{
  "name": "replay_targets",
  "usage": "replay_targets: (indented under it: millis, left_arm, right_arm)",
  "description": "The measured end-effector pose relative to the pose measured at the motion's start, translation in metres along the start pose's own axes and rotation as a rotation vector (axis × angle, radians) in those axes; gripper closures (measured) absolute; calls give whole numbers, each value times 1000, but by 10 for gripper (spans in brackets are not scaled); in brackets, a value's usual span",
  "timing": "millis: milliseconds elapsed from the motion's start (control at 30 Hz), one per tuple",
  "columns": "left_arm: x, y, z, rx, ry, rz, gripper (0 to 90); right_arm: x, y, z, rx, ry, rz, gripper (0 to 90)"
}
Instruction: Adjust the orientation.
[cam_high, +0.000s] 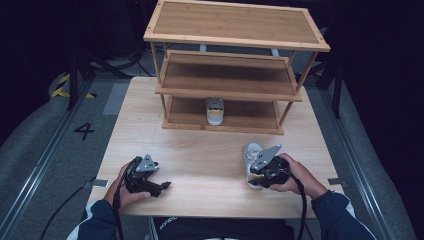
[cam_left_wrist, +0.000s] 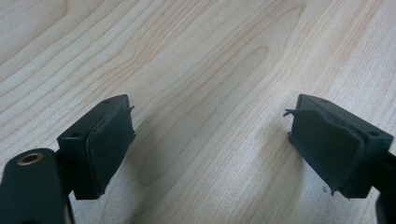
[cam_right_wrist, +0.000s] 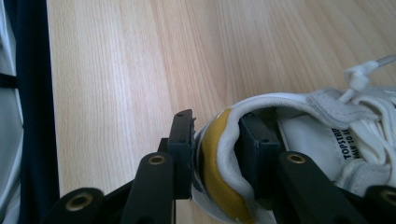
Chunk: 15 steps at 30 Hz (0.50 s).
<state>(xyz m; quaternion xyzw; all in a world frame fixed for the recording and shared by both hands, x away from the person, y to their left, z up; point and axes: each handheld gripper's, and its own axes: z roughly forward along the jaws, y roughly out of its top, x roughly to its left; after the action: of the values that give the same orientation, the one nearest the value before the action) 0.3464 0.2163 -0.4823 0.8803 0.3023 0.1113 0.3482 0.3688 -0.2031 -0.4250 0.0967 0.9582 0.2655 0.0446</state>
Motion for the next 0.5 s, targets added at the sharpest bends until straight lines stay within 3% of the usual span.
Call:
replay_targets:
  millis: [267, 400, 500]
  left_arm:
    - [0, 0, 0, 0, -1, 1, 135]
    - [0, 0, 0, 1, 0, 2, 134]
    - [0, 0, 0, 0, -2, 1, 134]
  right_arm:
    - [-13, 18, 1, -2, -26, -36, 691]
    - [-33, 31, 6, 4, -32, -72, 691]
    - [-41, 35, 8, 4, -32, -73, 692]
